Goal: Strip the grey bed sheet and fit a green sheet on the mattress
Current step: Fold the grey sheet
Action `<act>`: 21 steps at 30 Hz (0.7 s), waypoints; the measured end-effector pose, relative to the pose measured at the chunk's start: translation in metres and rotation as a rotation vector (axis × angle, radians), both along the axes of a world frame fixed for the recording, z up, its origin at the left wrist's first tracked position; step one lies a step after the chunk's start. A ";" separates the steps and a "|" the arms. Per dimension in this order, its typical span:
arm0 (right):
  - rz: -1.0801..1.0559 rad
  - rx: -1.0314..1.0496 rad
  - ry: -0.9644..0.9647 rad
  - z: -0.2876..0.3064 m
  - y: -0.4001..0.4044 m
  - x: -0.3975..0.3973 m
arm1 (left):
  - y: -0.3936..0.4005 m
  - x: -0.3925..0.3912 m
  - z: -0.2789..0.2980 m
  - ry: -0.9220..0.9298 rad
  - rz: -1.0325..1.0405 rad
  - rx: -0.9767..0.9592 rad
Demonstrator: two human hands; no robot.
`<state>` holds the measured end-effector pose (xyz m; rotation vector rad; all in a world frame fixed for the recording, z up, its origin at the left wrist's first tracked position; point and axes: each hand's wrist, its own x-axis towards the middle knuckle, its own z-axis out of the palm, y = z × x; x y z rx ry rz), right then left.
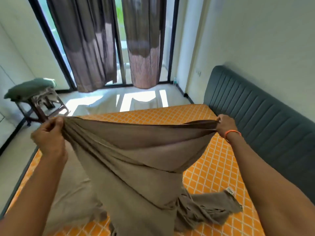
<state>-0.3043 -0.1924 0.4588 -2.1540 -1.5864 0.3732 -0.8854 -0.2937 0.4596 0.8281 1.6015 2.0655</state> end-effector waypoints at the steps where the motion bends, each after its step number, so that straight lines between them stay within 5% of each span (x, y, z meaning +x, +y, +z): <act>1: 0.000 -0.021 0.031 0.007 -0.010 0.009 | 0.005 -0.010 0.007 0.023 -0.003 -0.001; 5: -0.004 -0.085 0.099 0.030 -0.038 0.034 | 0.024 -0.030 0.024 0.053 -0.032 -0.006; 13: -0.359 0.156 0.228 0.063 -0.072 0.053 | 0.040 0.007 0.059 0.016 -0.089 0.046; 17: -0.377 0.165 0.118 0.074 -0.088 0.063 | 0.047 0.009 0.071 0.040 -0.139 0.044; 21: -0.358 0.100 0.275 0.099 -0.098 0.069 | 0.050 -0.002 0.086 0.053 -0.150 0.001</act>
